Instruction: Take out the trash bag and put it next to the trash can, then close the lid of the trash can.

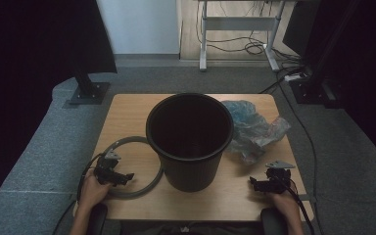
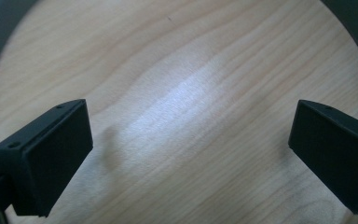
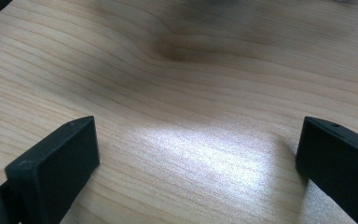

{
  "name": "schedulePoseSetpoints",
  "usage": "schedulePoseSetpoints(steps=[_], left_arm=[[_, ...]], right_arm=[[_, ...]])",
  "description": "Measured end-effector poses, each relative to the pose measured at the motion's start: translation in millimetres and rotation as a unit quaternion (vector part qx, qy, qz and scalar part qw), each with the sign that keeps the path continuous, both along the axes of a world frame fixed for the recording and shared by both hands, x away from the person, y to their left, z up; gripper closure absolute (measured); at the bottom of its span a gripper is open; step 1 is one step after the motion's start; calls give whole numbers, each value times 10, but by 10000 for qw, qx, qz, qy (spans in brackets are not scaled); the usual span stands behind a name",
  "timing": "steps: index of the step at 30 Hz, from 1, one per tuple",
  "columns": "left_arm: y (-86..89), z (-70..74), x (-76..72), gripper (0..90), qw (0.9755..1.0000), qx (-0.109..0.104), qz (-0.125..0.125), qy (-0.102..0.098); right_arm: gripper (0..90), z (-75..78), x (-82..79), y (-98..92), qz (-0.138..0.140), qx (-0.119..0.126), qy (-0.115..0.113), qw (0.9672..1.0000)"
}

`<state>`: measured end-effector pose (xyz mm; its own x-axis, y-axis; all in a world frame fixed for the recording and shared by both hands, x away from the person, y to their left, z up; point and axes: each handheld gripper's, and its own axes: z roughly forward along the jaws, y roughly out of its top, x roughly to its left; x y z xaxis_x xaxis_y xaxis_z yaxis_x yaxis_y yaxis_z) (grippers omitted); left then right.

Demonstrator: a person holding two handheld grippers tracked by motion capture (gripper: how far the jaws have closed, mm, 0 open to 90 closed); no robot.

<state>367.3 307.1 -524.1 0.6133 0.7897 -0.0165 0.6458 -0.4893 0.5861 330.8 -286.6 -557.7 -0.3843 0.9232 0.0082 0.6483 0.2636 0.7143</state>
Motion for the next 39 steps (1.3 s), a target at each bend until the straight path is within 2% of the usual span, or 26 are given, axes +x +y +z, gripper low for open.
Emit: schedulePoseSetpoints(steps=[4,7,13,19,26,29,35,39], left_arm=[[110,35,13,0,9997,-53,193,-112],[186,46,21,0,9995,-16,298,-142],[344,67,44,0,9980,-67,560,-279],[515,-3,90,0,9957,-82,876,-307],[546,-112,161,0,9953,-5,949,-177],[558,-178,199,0,9954,-59,946,-97],[603,-221,245,0,9934,-205,1080,-331],[602,-219,251,0,9932,-198,1099,-324]], right_arm=[[0,0,0,0,0,0,1,10000],[0,0,0,-1,1,1,0,10000],[0,0,0,0,1,3,0,10000],[0,0,0,-1,3,2,1,10000],[0,0,0,0,7,4,1,10000],[0,0,0,0,10,4,1,10000],[0,0,-1,1,14,3,0,10000],[0,0,-1,1,15,3,1,10000]])
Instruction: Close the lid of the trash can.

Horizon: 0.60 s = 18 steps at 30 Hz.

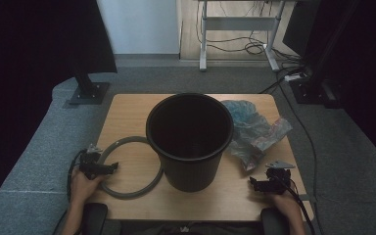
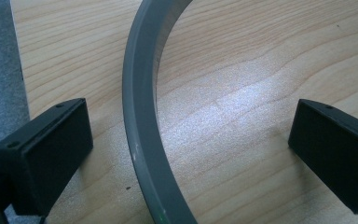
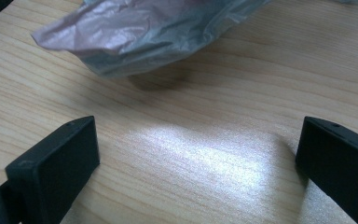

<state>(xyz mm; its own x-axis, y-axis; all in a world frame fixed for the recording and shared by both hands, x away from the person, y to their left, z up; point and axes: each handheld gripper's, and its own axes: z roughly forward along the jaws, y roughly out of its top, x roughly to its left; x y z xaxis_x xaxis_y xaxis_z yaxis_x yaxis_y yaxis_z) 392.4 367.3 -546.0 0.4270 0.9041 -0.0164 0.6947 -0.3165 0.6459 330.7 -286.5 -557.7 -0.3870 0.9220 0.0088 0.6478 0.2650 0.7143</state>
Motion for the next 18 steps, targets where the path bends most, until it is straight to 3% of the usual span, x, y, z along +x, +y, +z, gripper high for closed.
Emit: schedulePoseSetpoints(steps=[7,9,10,11,12,14,18], left_arm=[[12,2,38,0,10000,-6,62,-12],[38,8,34,42,9999,-51,115,-106],[56,14,29,157,9998,-67,126,-146],[79,21,24,157,9996,-96,179,-190],[120,34,23,263,9993,-119,265,-226],[140,44,27,310,9992,-117,313,-223],[207,76,51,556,9983,-134,535,-181]], right_arm=[[0,0,0,0,0,0,-1,10000],[0,1,0,-1,4,-3,6,10000],[0,0,0,0,0,0,-1,10000],[0,0,0,0,0,0,-1,10000],[0,0,0,0,0,0,0,10000],[0,0,0,0,0,1,0,10000],[0,0,0,0,1,-1,0,10000]])
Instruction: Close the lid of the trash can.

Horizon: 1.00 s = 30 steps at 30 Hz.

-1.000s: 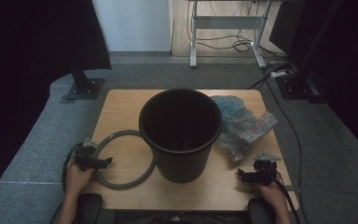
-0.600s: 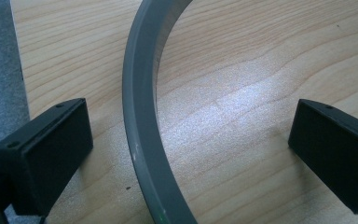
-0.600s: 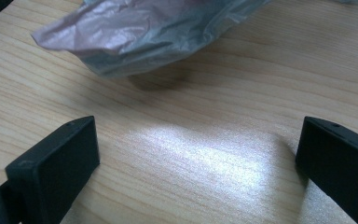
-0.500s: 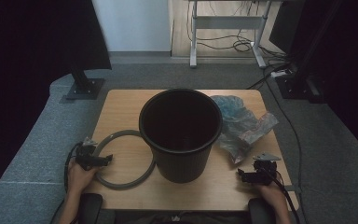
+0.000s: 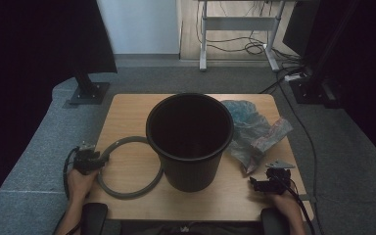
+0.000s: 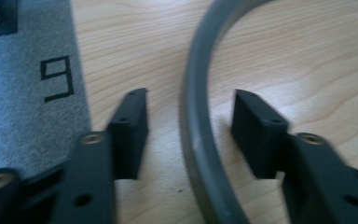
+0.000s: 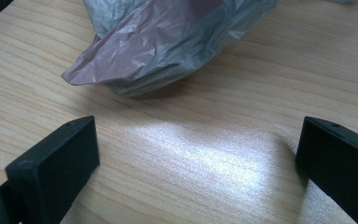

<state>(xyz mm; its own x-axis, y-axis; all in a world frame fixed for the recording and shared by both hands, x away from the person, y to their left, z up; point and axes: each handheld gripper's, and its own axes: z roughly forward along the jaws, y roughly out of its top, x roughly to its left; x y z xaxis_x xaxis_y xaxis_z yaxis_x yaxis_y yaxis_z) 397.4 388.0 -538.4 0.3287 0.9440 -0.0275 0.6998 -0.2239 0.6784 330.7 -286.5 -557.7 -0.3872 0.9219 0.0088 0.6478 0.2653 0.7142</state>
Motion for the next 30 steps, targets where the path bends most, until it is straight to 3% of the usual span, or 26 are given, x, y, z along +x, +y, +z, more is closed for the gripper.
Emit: schedulePoseSetpoints(steps=[2,5,7,10,16,20,24,30], left_arm=[[11,4,5,595,10000,-4,30,14],[36,24,18,749,9998,-48,176,108],[48,28,25,770,9998,-68,157,137],[45,39,36,782,9998,-25,135,173],[133,39,43,789,9983,-471,165,306],[204,43,40,790,9969,-659,192,390],[275,67,18,790,9950,-892,236,376],[297,154,7,790,9946,-969,158,343]], right_arm=[[0,0,0,0,-1,1,-1,10000],[0,0,0,0,-1,0,-1,10000],[0,0,0,0,-1,1,0,10000],[0,0,0,0,-1,1,-1,10000],[0,0,0,0,0,1,0,10000],[0,0,0,0,0,0,-1,10000],[0,0,0,0,0,1,-1,10000],[0,0,1,0,-1,0,-1,10000]])
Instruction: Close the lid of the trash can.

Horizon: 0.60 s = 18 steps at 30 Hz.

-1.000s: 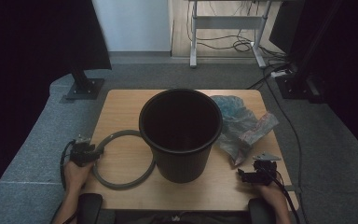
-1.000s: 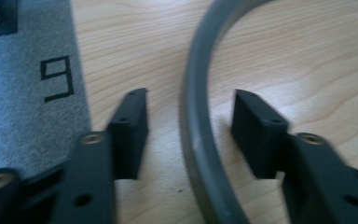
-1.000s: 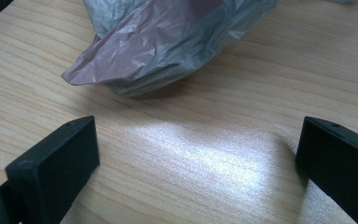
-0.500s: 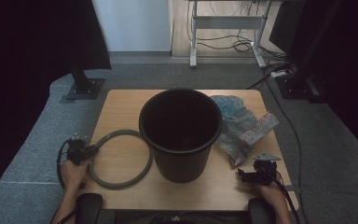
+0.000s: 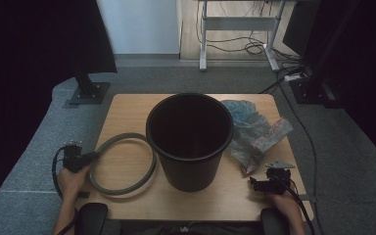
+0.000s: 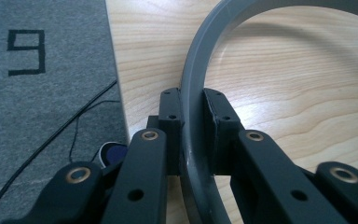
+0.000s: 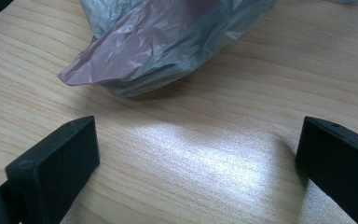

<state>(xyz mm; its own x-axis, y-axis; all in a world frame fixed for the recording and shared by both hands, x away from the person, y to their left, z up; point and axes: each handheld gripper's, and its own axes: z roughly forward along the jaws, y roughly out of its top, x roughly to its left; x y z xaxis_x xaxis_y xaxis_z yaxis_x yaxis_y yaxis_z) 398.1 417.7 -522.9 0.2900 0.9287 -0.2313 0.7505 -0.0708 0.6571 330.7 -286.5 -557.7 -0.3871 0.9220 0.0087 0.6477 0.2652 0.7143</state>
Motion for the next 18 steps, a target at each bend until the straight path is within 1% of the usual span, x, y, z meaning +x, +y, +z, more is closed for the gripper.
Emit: schedulePoseSetpoints(steps=[4,9,18], left_arm=[[-35,44,28,790,9999,5,-149,55],[-40,97,69,789,9996,-38,-212,154],[-14,310,94,789,9993,-66,-327,188]], right_arm=[[0,0,0,0,0,0,1,10000],[0,0,0,0,0,0,0,10000],[0,0,0,0,1,-1,0,10000]])
